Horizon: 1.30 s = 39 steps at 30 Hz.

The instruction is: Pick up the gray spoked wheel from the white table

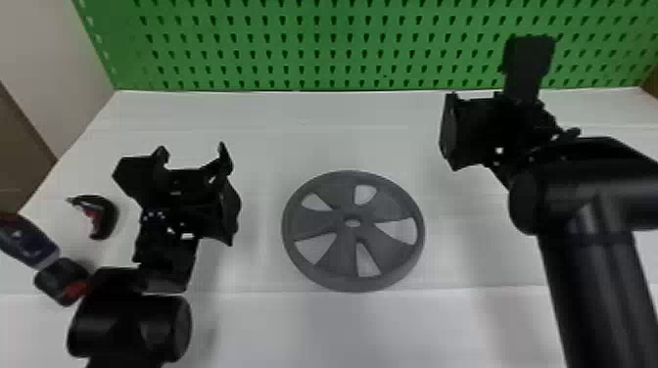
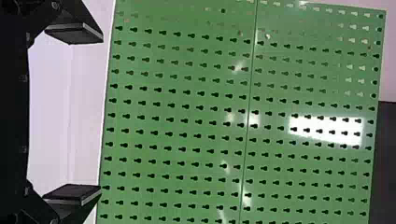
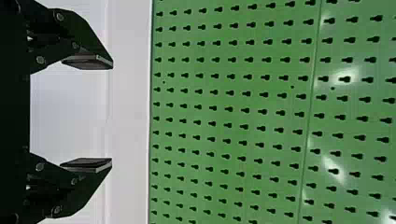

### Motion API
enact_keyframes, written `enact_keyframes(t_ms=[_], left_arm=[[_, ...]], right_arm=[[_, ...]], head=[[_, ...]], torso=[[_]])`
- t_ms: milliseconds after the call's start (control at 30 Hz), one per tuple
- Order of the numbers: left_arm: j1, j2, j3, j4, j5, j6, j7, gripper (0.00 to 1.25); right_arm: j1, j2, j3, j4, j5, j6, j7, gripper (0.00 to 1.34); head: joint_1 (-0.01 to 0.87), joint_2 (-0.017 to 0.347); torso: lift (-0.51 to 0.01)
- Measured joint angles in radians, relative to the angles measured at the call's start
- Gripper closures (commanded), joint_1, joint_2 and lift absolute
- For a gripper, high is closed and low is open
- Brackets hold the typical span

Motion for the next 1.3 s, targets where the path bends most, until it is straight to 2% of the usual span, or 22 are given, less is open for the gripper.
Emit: enact_keyframes(t_ms=[300,433,633,967,1300], left_arm=[[-0.001,0.000,0.000,-0.003,-0.009,0.003,-0.003,0.15],[0.000,0.001,0.000,-0.004,-0.015,0.006,-0.006,0.15],[0.001,0.005,-0.001,-0.004,-0.020,0.012,-0.012,0.15],[0.003,0.035,-0.017,-0.012,-0.019,0.031,-0.013,0.15],[-0.004,0.058,-0.041,-0.013,-0.018,0.046,-0.013,0.15]], right_arm=[[-0.155,-0.055,0.012,0.023,-0.162,0.396,-0.074,0.51],[-0.225,-0.079,0.004,0.085,-0.254,0.536,-0.091,0.51],[-0.314,-0.114,0.009,0.210,-0.347,0.682,-0.094,0.51],[-0.444,-0.179,0.090,0.451,-0.474,0.802,-0.094,0.51],[-0.556,-0.220,0.204,0.710,-0.657,0.807,-0.094,0.51]], head=[[0.806,0.044],[0.806,0.044],[0.806,0.044],[0.806,0.044],[0.806,0.044]], torso=[[-0.098],[-0.098],[-0.098],[-0.098],[-0.098]])
